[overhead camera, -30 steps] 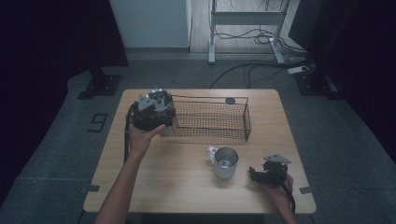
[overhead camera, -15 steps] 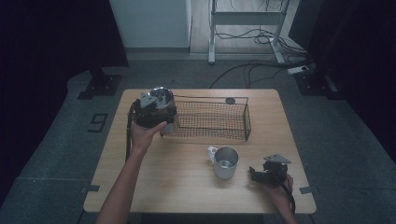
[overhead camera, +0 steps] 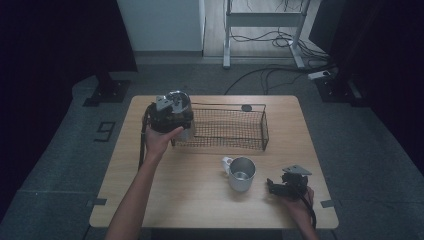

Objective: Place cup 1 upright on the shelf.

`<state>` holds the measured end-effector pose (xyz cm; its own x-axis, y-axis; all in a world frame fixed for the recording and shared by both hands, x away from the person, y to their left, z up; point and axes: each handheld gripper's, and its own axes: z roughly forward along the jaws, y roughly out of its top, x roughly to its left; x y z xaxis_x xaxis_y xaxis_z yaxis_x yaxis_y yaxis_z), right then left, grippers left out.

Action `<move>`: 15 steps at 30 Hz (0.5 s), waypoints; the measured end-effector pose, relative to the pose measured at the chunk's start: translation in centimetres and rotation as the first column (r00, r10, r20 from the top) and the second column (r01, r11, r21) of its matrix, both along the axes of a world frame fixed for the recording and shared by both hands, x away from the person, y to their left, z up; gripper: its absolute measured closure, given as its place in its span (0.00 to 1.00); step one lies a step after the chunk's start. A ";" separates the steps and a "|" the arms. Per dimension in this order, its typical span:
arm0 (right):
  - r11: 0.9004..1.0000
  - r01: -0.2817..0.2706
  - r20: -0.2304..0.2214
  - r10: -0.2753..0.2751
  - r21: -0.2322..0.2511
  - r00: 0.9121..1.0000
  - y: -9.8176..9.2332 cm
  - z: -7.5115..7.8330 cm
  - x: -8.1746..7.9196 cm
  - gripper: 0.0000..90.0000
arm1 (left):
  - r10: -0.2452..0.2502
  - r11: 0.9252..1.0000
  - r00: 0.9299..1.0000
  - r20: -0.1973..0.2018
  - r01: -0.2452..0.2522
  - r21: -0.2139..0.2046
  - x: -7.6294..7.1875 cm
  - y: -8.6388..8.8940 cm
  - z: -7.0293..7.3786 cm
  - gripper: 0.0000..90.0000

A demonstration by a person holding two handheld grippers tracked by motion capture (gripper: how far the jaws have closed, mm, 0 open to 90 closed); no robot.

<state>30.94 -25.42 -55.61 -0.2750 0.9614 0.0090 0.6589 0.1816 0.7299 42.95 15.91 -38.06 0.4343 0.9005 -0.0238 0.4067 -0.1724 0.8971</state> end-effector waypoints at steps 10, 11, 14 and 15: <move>1.000 -0.001 0.001 0.001 -0.001 1.000 0.0 0.0 0.0 0.07 | -0.012 1.000 1.000 0.001 0.012 0.001 0.6 -0.9 0.0 0.05; 1.000 -0.001 0.001 0.001 -0.001 1.000 0.0 0.0 0.0 0.07 | -0.012 1.000 1.000 0.001 0.012 0.003 0.6 -0.9 0.0 0.05; 1.000 -0.002 0.001 0.002 -0.001 1.000 0.0 0.0 0.0 0.07 | -0.014 1.000 1.000 0.000 0.014 0.005 0.8 -1.1 0.2 0.04; 1.000 -0.002 0.001 0.002 -0.001 1.000 0.0 0.0 0.0 0.07 | -0.014 1.000 1.000 0.000 0.014 0.005 0.8 -1.1 0.2 0.04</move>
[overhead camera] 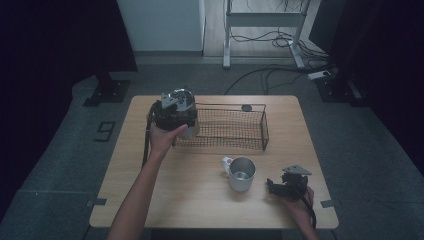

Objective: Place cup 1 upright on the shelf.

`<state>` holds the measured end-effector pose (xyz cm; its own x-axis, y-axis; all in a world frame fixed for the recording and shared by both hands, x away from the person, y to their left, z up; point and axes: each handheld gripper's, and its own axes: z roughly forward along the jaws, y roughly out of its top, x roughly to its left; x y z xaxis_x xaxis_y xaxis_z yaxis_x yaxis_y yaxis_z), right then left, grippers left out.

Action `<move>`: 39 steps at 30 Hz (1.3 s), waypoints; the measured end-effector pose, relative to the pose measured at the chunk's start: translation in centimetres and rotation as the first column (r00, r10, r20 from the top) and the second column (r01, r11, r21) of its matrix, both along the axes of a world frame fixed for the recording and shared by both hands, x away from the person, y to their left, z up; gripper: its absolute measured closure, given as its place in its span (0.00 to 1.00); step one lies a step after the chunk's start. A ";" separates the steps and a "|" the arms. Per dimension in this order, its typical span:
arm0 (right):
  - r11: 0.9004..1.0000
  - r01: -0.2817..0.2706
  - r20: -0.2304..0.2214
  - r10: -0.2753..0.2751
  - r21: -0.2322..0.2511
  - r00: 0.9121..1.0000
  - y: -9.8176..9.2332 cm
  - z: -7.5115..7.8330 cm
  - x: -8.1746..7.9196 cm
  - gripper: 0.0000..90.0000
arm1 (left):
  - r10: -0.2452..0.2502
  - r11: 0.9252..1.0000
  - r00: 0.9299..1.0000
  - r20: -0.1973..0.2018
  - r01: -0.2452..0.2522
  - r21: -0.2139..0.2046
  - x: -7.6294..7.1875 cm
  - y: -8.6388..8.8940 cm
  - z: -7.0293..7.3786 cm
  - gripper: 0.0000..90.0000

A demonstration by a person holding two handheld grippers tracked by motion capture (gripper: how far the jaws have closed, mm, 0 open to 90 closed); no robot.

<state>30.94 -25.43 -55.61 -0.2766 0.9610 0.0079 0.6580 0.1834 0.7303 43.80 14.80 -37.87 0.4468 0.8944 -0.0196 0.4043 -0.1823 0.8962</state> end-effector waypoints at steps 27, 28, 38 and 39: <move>1.000 -0.003 0.000 0.003 0.002 1.000 0.0 0.0 0.0 0.08 | -0.010 1.000 1.000 -0.029 0.011 0.018 2.6 -2.3 -0.6 0.05; 1.000 -0.003 0.000 0.003 0.002 1.000 0.0 0.0 0.0 0.08 | -0.011 1.000 1.000 -0.028 0.012 0.019 2.7 -2.5 -0.6 0.05; 1.000 0.000 0.001 0.000 0.005 1.000 0.0 0.0 -0.1 0.09 | -0.002 1.000 0.999 -0.036 0.003 0.027 3.7 -2.9 -0.8 0.04; 1.000 -0.001 0.001 0.001 0.004 1.000 0.0 0.0 -0.1 0.08 | -0.003 1.000 0.999 -0.038 0.004 0.030 3.8 -2.9 -0.9 0.04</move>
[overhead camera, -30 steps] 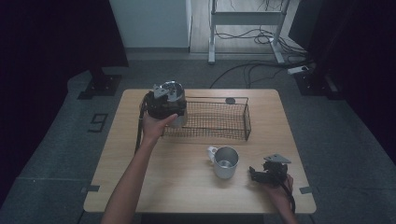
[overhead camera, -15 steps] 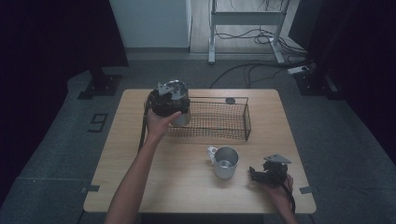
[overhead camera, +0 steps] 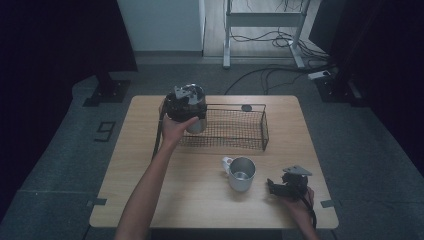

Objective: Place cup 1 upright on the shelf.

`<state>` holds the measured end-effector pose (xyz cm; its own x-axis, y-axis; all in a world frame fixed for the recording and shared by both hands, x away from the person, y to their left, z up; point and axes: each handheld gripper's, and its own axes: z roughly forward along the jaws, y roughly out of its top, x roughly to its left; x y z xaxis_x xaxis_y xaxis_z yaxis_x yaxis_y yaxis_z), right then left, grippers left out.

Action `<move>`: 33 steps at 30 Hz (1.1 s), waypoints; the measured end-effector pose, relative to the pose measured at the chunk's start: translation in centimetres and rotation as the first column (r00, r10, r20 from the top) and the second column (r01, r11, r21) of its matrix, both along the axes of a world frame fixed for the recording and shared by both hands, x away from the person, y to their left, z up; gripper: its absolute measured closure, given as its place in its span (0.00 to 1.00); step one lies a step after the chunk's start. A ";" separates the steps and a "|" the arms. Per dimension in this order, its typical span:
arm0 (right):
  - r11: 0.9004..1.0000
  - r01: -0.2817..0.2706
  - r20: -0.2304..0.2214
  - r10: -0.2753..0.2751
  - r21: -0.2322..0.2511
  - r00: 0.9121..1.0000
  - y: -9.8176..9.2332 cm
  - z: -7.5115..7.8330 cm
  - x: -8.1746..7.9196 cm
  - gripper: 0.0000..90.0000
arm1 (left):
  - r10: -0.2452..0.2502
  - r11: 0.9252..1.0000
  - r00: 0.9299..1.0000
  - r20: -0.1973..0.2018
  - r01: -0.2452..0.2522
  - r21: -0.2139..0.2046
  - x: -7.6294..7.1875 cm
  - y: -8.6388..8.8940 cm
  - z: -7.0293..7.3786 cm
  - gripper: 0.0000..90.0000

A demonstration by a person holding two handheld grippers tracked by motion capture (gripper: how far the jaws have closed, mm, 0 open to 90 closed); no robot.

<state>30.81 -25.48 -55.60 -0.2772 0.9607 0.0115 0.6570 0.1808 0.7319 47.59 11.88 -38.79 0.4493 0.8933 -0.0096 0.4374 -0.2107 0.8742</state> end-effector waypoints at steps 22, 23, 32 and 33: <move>1.000 0.000 -0.001 0.000 0.000 1.000 0.0 0.0 0.0 0.08 | 0.027 1.000 0.999 -0.041 -0.027 0.009 2.0 -0.7 -2.2 0.04; 1.000 0.000 -0.001 0.000 0.000 1.000 0.0 0.0 0.0 0.08 | 0.027 1.000 0.999 -0.041 -0.027 0.009 2.0 -0.7 -2.2 0.04; 1.000 0.000 -0.001 0.000 0.000 1.000 0.0 0.0 0.0 0.08 | 0.027 0.999 0.998 -0.064 -0.026 0.019 2.5 -1.2 -3.6 0.04; 1.000 0.000 -0.001 0.000 0.000 1.000 0.0 0.0 0.0 0.08 | 0.028 0.999 0.997 -0.069 -0.026 0.021 2.5 -1.2 -3.8 0.04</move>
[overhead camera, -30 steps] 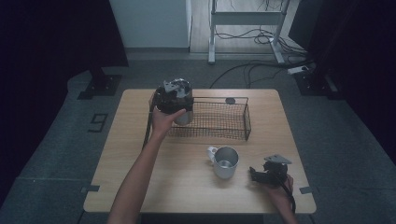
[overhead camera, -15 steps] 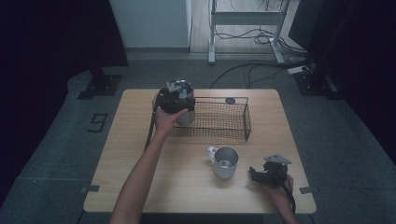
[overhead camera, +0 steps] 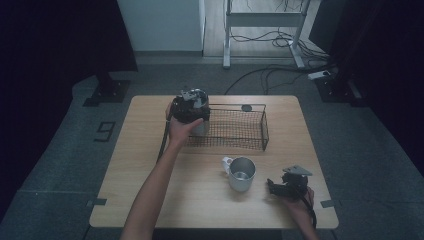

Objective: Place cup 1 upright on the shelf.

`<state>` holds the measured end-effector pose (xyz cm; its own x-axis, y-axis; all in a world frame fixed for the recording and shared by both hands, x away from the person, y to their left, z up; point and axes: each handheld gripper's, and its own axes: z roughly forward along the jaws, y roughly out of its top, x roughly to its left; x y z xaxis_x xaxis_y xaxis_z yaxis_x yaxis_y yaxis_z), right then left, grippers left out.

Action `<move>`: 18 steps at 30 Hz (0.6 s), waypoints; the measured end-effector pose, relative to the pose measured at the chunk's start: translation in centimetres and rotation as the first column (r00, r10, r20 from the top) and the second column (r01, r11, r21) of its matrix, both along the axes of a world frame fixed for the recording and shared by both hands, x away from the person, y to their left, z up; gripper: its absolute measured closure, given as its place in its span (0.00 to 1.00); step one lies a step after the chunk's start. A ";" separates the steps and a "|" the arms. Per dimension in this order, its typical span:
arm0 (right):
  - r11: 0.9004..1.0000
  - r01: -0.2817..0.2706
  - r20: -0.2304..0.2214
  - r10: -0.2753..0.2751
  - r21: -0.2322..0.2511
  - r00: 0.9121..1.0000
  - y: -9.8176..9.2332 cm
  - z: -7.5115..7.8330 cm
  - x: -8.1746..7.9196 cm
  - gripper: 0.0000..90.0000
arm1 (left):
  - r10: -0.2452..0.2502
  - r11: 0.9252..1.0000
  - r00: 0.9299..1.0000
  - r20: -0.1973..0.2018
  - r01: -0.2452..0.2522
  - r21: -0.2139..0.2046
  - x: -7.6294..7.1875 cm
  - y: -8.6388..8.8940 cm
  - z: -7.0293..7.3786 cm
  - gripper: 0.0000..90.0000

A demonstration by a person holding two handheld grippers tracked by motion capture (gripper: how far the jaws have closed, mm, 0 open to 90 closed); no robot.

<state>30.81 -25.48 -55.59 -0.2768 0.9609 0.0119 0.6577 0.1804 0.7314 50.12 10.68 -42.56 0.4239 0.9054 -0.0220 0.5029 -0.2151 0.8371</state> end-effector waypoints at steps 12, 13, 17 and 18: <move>1.000 0.000 0.001 0.000 0.000 1.000 0.0 0.0 0.0 0.08 | 0.012 1.000 1.000 -0.028 -0.012 0.007 0.4 -0.1 -1.6 0.04; 1.000 0.000 0.000 0.000 0.000 1.000 0.0 0.0 0.0 0.08 | 0.014 1.000 0.999 -0.034 -0.014 0.010 0.5 -0.1 -1.9 0.04; 1.000 0.000 0.001 0.000 0.000 1.000 0.0 0.0 0.0 0.08 | 0.015 1.000 0.999 -0.043 -0.015 0.011 0.5 -0.2 -2.3 0.04; 1.000 0.001 0.001 -0.001 0.000 1.000 0.0 0.0 0.0 0.08 | 0.015 1.000 0.999 -0.043 -0.015 0.011 0.5 -0.2 -2.3 0.04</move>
<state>30.80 -25.48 -55.60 -0.2762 0.9610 0.0122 0.6574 0.1797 0.7318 50.59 10.52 -44.88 0.4091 0.9120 -0.0305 0.5418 -0.2158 0.8124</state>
